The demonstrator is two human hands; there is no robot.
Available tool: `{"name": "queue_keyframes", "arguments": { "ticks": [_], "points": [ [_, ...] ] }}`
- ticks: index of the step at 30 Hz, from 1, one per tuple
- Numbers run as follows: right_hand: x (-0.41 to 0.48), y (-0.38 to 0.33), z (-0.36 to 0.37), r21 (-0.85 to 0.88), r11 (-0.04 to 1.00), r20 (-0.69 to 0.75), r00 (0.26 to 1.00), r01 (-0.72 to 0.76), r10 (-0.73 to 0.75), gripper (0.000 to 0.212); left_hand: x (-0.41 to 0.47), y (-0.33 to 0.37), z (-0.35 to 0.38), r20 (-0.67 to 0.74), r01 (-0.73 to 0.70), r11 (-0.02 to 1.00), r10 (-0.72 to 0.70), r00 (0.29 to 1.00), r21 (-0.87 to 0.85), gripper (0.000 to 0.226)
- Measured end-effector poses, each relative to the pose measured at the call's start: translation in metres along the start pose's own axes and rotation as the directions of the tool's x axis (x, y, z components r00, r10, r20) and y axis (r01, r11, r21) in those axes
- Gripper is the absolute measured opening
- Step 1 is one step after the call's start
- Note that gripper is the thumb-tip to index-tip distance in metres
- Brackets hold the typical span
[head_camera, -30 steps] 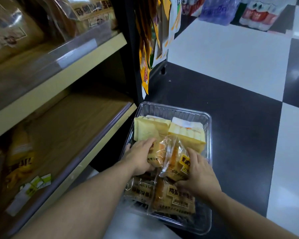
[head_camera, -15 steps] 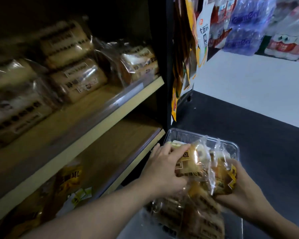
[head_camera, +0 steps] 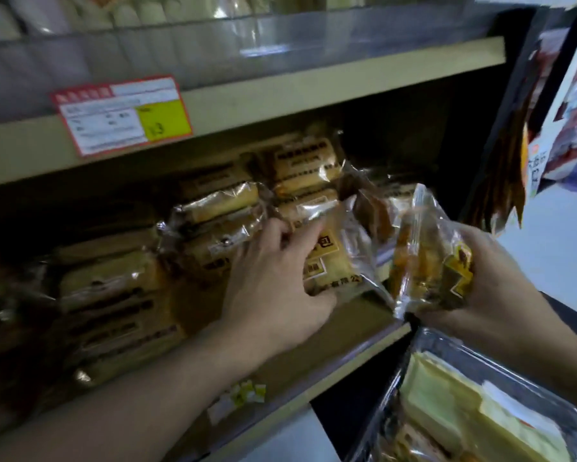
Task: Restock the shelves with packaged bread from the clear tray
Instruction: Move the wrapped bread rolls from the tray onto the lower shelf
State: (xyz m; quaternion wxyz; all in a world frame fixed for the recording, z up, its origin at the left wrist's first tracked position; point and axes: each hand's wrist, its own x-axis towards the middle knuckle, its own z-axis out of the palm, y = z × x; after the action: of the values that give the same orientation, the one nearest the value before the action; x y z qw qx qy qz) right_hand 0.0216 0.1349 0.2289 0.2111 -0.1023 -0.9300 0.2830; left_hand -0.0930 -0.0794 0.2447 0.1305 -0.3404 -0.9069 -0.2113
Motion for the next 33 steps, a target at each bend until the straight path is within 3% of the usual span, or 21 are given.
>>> {"name": "queue_keyframes", "arguments": {
  "ticks": [5,11,18,22,27,33],
  "points": [
    [0.043,-0.033,0.02,-0.204,0.97,-0.016,0.99,0.135,-0.141,0.1,0.004,-0.057,-0.003,-0.013,0.105,0.932,-0.108,0.994,0.347,0.089],
    [0.085,-0.065,0.057,-0.405,0.868,0.098,0.958,0.287,-0.271,0.089,0.007,-0.086,0.021,-0.003,0.098,0.872,-0.11,0.994,0.48,0.08],
    [0.113,-0.058,0.095,-0.497,0.776,0.267,0.919,0.388,-0.289,0.084,0.008,-0.098,0.033,0.085,0.165,0.906,-0.214,0.973,0.39,0.104],
    [0.118,-0.034,0.108,-0.377,0.857,0.316,0.918,0.352,-0.238,0.095,0.004,-0.098,0.033,0.07,0.17,0.923,-0.206,0.976,0.346,0.087],
    [0.118,-0.023,0.108,-0.199,0.943,0.364,0.913,0.268,-0.183,0.078,0.004,-0.096,0.042,-0.004,0.182,0.892,-0.199,0.98,0.413,0.08],
    [0.114,-0.011,0.124,-0.297,0.906,0.267,0.937,0.302,-0.225,0.06,0.007,-0.102,0.051,-0.082,0.162,0.895,-0.141,0.987,0.416,0.075]
  ]
}}
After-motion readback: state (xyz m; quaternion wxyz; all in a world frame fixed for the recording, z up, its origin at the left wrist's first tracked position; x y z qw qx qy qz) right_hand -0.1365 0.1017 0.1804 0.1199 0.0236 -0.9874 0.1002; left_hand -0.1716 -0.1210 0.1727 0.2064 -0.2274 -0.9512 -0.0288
